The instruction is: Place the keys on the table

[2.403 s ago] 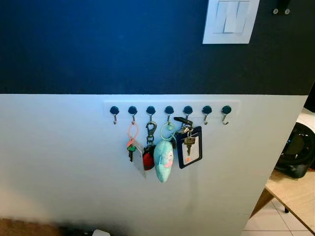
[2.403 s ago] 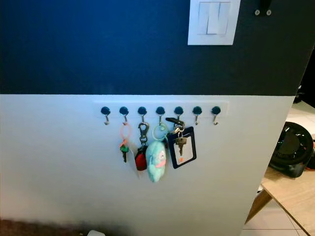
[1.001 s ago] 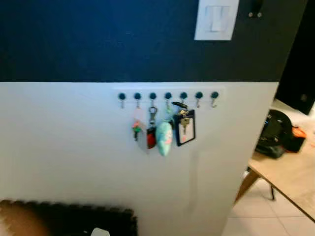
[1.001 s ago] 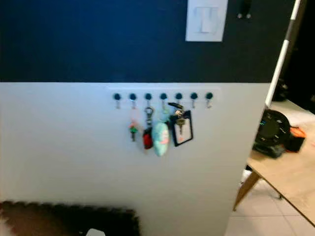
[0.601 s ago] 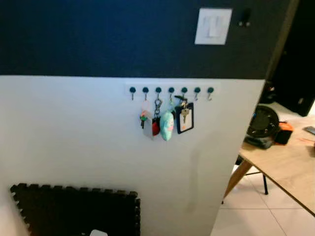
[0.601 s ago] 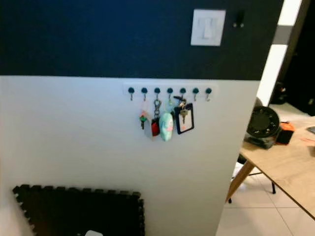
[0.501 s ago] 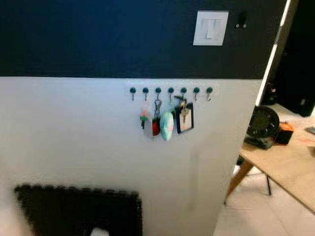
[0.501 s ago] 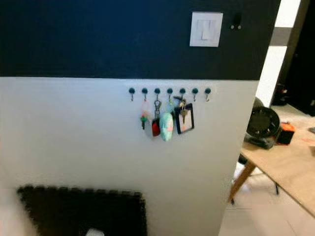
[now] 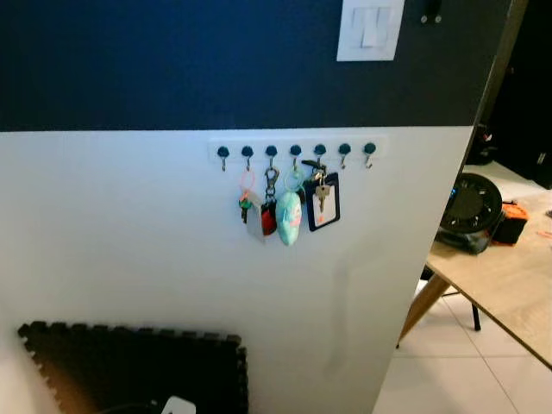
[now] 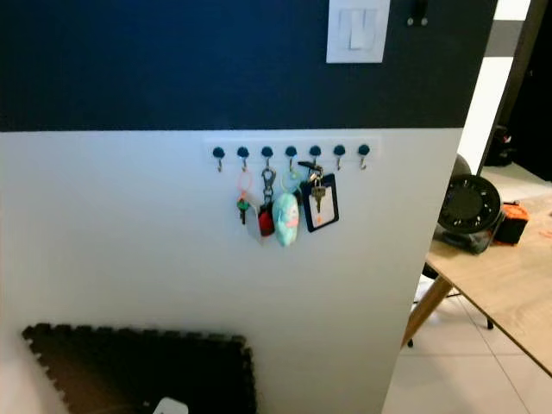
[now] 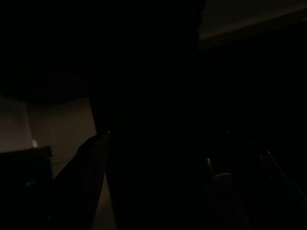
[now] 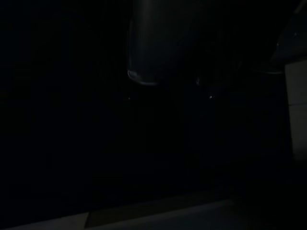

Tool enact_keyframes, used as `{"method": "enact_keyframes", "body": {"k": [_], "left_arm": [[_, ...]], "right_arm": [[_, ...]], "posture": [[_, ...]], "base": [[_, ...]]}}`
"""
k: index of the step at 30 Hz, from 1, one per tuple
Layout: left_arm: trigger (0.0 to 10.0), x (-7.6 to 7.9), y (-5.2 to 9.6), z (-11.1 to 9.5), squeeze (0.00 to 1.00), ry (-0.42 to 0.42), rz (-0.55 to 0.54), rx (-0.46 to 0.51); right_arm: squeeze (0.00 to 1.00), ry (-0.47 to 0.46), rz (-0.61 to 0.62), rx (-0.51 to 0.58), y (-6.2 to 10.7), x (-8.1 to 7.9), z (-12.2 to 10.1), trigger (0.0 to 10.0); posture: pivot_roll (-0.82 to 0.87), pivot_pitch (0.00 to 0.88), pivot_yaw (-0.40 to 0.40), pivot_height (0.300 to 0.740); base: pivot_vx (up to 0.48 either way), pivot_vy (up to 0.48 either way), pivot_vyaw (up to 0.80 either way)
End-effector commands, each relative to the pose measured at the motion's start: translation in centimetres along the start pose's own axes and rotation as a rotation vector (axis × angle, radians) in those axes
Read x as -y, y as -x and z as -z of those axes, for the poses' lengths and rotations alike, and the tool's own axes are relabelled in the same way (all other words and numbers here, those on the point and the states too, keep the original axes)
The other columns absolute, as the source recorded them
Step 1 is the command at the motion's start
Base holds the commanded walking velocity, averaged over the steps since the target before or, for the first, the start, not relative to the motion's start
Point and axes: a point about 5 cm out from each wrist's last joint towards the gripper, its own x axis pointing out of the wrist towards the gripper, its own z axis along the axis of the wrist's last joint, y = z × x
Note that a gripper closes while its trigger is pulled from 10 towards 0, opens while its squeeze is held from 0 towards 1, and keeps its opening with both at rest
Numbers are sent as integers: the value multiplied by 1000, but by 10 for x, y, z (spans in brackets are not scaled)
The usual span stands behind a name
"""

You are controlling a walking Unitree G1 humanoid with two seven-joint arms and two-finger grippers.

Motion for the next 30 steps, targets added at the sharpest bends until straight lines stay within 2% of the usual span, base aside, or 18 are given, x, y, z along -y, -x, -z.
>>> {"method": "enact_keyframes", "body": {"k": [1, 9, 17, 20, 21, 23, 24, 27, 28, 29, 30], "left_arm": [[10000, -2, 1, 6, 0, -5, -11, -27], [10000, -4, 1, 7, 0, 1, -41, -35], [10000, -5, 1, 7, 0, 3, -52, -38], [10000, -6, 2, 4, 0, 9, -49, -7], [10000, -6, 1, -1, 0, 15, -43, 30], [10000, -7, 1, -9, 0, 19, -38, 77], [10000, -7, 0, -16, 0, 16, -39, 111], [10000, -8, 0, -21, 0, 13, -40, 131], [10000, -9, 0, -29, 0, 13, -44, 165], [10000, -10, -1, -45, 0, 21, -36, 233], [10000, -9, 0, -55, 0, 29, -18, 287]], "right_arm": [[0, -8, 16, 8, 0, 4, -3, 10000], [0, -7, 18, 10, 0, 5, -4, 10000], [0, -16, 15, 58, -3, 2, -16, 10000], [0, -26, 37, 183, -6, 2, -45, 10000], [0, -1, 55, 275, -7, 2, -65, 10000], [0, 36, 80, 379, -6, 1, -87, 10000], [0, 41, 72, 454, -5, -1, -105, 10000], [0, 39, 64, 497, -4, -3, -116, 10000], [0, 46, 29, 569, -1, -7, -133, 10000], [0, 77, -61, 737, 8, -20, -169, 10000], [0, 105, -112, 828, 15, -29, -188, 10000]], "posture": [[90, 0, 33, 740], [89, 2, 31, 740], [87, 2, 32, 740], [86, 3, 33, 740], [84, 4, 34, 740], [84, 5, 33, 740], [84, 7, 32, 740], [84, 7, 32, 740], [84, 7, 29, 740], [84, 9, 28, 740], [84, 11, 27, 740]], "base": [[0, 0, 0], [0, 0, 0], [0, 0, 0], [0, 0, 0], [0, 0, 0], [0, 0, 0], [0, 0, 0], [0, 0, 0], [0, 0, 0], [0, 0, 0], [0, 0, 0]]}}
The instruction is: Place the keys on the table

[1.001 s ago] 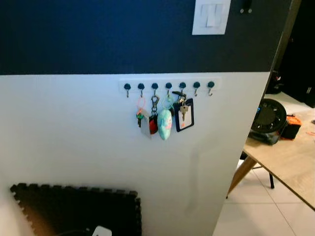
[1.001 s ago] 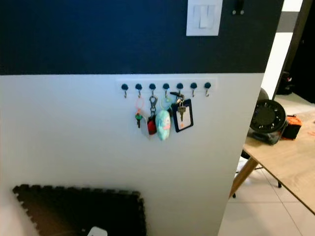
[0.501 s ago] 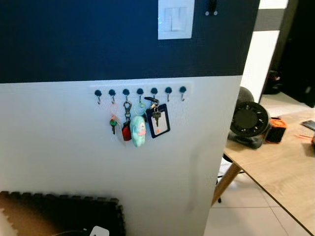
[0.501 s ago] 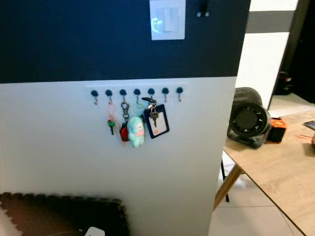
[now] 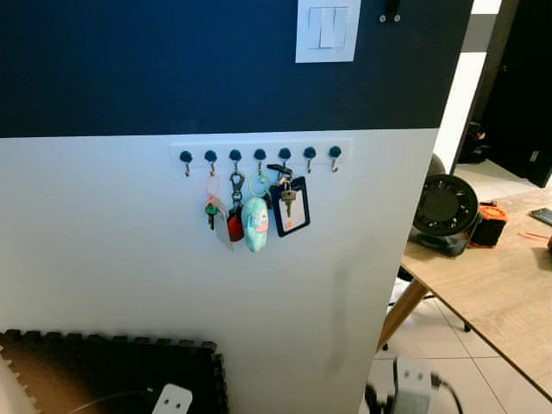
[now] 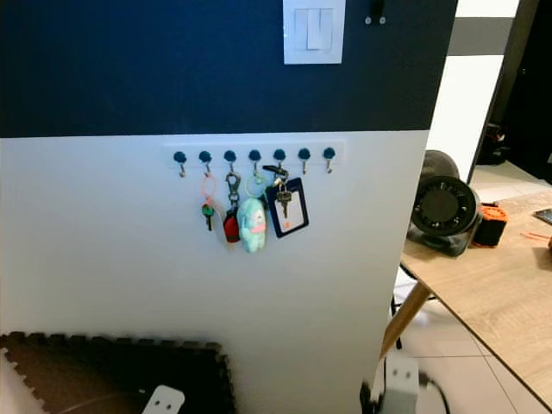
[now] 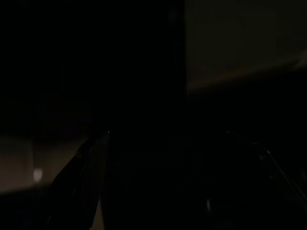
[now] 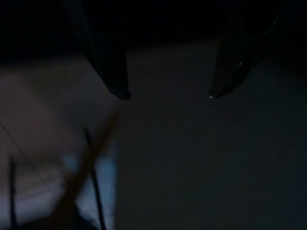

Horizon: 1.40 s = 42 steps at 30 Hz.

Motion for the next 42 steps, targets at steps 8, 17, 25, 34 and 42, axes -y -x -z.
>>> {"method": "enact_keyframes", "body": {"k": [8, 17, 25, 34, 42], "left_arm": [[10000, 12, -2, -70, 0, 40, 177, 352], [10000, 31, 6, -113, 0, -36, 318, 496], [10000, 28, 6, -134, 0, -101, 297, 491], [10000, 22, 9, -141, 0, -108, 258, 477], [10000, 21, 14, -153, 0, -101, 245, 509]], "right_arm": [[0, 102, -252, 473, -14, -39, -89, 10000], [0, 111, -348, 703, -6, -62, -140, 10000], [0, 117, -386, 705, -14, -74, -164, 10000], [0, 114, -396, 725, -18, -80, -180, 10000], [0, 115, -444, 747, -16, -84, -190, 10000]], "posture": [[85, 15, 21, 740], [75, 33, 25, 740], [73, 53, 21, 740], [67, 77, 29, 740], [68, 73, 26, 740]], "base": [[0, 0, 0], [0, 0, 0], [0, 0, 0], [0, 0, 0], [0, 0, 0]]}}
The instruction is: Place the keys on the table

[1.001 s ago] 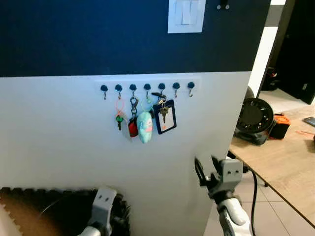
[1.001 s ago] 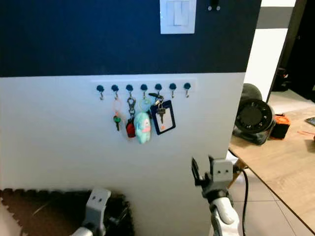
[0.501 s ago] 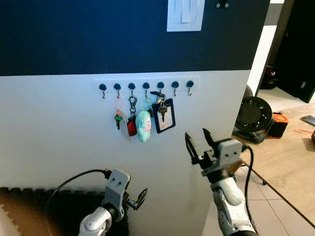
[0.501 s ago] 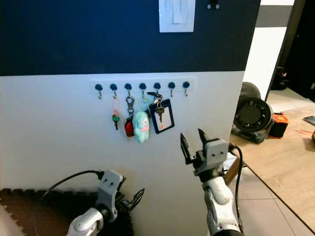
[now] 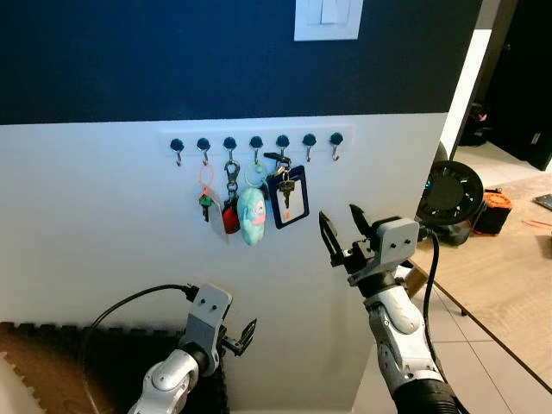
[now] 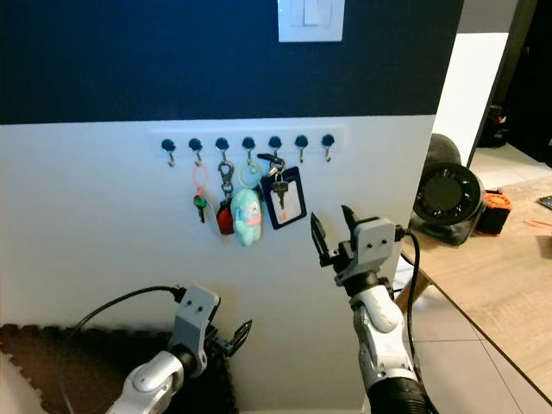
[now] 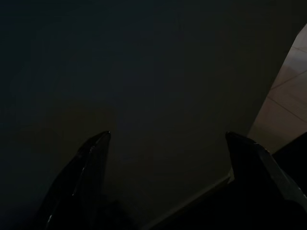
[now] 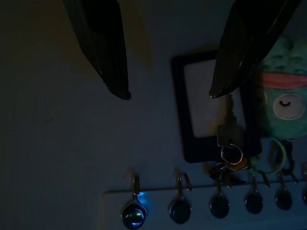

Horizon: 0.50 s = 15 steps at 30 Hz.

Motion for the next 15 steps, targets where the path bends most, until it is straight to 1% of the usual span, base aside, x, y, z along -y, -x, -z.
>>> {"method": "enact_keyframes", "body": {"k": [1, 2, 4, 5, 6, 7, 8, 9, 10, 11, 12, 15], "left_arm": [[10000, -5, 2, 0, 0, -14, -11, -15], [10000, -6, 1, -2, 0, -17, -15, -13], [10000, -6, 1, -3, 0, -18, -17, -11], [10000, -6, 1, -4, 0, -18, -19, -6], [10000, -6, 1, -6, 0, -18, -21, -3], [10000, -6, 0, -7, 0, -18, -23, -1], [10000, -6, 0, -8, 0, -22, -26, 0], [10000, -6, 0, -8, 0, -22, -26, 0], [10000, -6, -1, -9, 0, -28, -30, -2], [10000, -7, -1, -10, 0, -31, -33, -3], [10000, -7, -1, -10, 0, -31, -33, -3], [10000, -7, -2, -14, 0, -30, -39, 1]], "right_arm": [[235, -8, -20, 27, -4, -2, -7, 10000], [600, -15, -20, 42, -4, -2, -9, 10000], [600, -17, -19, 45, -5, -1, -10, 10000], [929, -20, -17, 43, -5, -1, -10, 10000], [953, -25, -14, 40, -6, 0, -9, 10000], [898, -34, -12, 35, -7, 1, -9, 10000], [871, -53, -9, 23, -8, 2, -7, 10000], [871, -53, -9, 23, -8, 2, -7, 10000], [702, -67, -13, 10, -9, 2, -6, 10000], [0, -81, -25, -2, -11, 2, -5, 10000], [0, -81, -25, -2, -11, 2, -5, 10000], [0, -96, -78, -20, -16, -1, -4, 10000]], "posture": [[68, 71, 26, 740], [67, 69, 25, 740], [67, 69, 25, 740], [67, 65, 25, 740], [67, 65, 25, 740], [67, 65, 25, 740], [67, 64, 26, 740], [67, 64, 26, 740], [67, 65, 26, 740], [69, 66, 26, 740], [69, 66, 26, 740], [71, 67, 28, 740]], "base": [[0, 0, 0], [0, 0, 0], [0, 0, 0], [0, 0, 0], [0, 0, 0], [0, 0, 0], [0, 0, 0], [0, 0, 0], [0, 0, 0], [0, 0, 0], [0, 0, 0], [0, 0, 0]]}}
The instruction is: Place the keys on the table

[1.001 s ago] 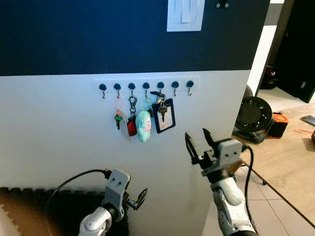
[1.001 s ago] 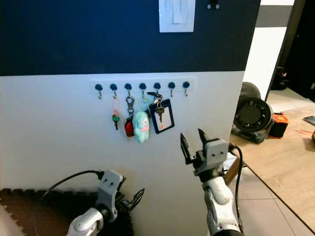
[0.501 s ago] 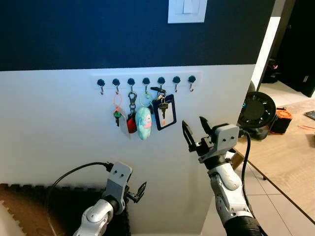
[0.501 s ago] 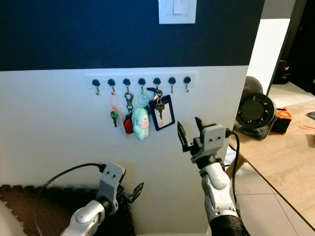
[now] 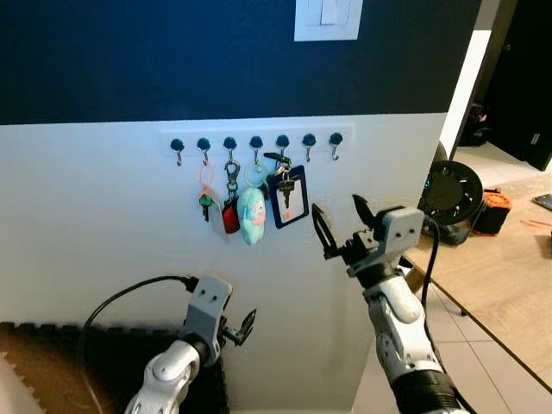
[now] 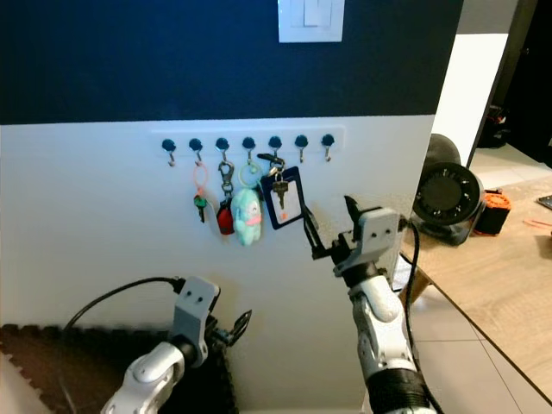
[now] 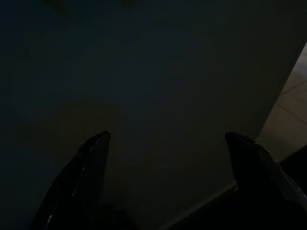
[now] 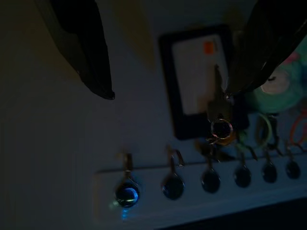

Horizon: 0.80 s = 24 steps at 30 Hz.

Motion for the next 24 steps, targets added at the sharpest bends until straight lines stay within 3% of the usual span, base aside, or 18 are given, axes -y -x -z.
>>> {"method": "enact_keyframes", "body": {"k": [1, 14, 24], "left_arm": [[10000, -4, 2, -2, 0, -19, -12, -11], [10000, -5, 0, -7, 0, -31, -29, -16], [10000, -5, 0, -9, 0, -25, -33, -15]], "right_arm": [[0, -21, -20, -29, 0, -1, 4, 10000], [0, -109, -179, -102, -16, -17, 12, 10000], [0, -122, -193, -118, -21, -18, 14, 10000]], "posture": [[71, 67, 28, 740], [75, 69, 24, 740], [72, 69, 27, 740]], "base": [[0, 0, 0], [0, 0, 0], [0, 0, 0]]}}
